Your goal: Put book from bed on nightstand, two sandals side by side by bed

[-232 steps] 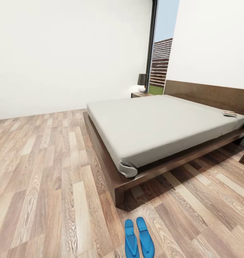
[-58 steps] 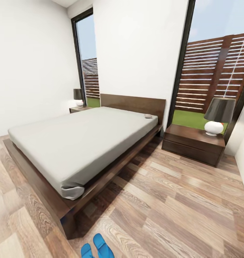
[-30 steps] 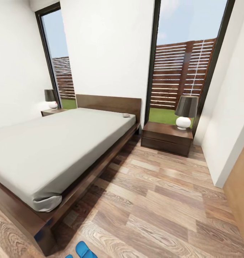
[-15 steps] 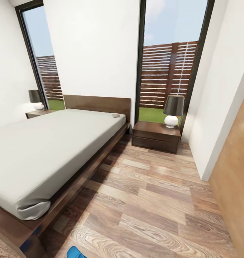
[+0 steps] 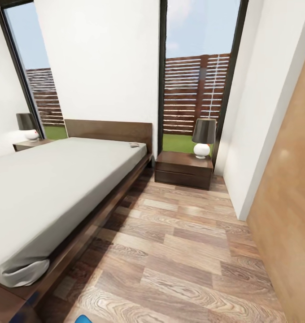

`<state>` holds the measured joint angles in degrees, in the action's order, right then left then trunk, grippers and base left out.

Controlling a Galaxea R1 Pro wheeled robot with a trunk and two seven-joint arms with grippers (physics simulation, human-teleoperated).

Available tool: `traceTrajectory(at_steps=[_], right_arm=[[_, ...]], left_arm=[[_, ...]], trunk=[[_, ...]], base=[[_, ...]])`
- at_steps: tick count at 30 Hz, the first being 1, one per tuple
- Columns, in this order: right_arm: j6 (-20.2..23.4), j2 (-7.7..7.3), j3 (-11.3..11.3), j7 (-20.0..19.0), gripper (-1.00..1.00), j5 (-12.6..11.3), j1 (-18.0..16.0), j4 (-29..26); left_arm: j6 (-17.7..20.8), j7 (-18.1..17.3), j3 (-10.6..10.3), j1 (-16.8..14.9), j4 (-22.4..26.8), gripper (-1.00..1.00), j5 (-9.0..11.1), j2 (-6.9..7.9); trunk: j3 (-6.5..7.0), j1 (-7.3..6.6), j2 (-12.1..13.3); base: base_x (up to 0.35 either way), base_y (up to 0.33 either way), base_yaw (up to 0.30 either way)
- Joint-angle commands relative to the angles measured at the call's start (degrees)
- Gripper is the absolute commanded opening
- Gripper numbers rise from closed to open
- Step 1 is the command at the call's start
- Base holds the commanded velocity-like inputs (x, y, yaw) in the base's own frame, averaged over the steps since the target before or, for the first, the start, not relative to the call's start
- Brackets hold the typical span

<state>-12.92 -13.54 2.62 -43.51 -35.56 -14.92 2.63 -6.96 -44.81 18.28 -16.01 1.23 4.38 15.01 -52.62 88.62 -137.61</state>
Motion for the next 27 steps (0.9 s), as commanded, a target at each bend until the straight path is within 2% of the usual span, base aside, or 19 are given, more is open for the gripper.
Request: traceTrajectory(at_steps=[1,27], right_arm=[[-0.44,0.0,0.28,-0.26,1.0,-0.21,-0.11,0.27],[-0.44,0.0,0.29,-0.26,1.0,-0.21,-0.11,0.27]], left_arm=[[-0.25,-0.15,-0.34,-0.03,-0.08,1.0,0.44,0.02],[-0.25,-0.1,-0.31,-0.03,-0.08,1.0,0.37,-0.07]], trunk=[[-0.06,-0.01,-0.03],[-0.06,-0.01,-0.03]], base=[[0.006,0.0,-0.17],[0.092,0.0,-0.146]])
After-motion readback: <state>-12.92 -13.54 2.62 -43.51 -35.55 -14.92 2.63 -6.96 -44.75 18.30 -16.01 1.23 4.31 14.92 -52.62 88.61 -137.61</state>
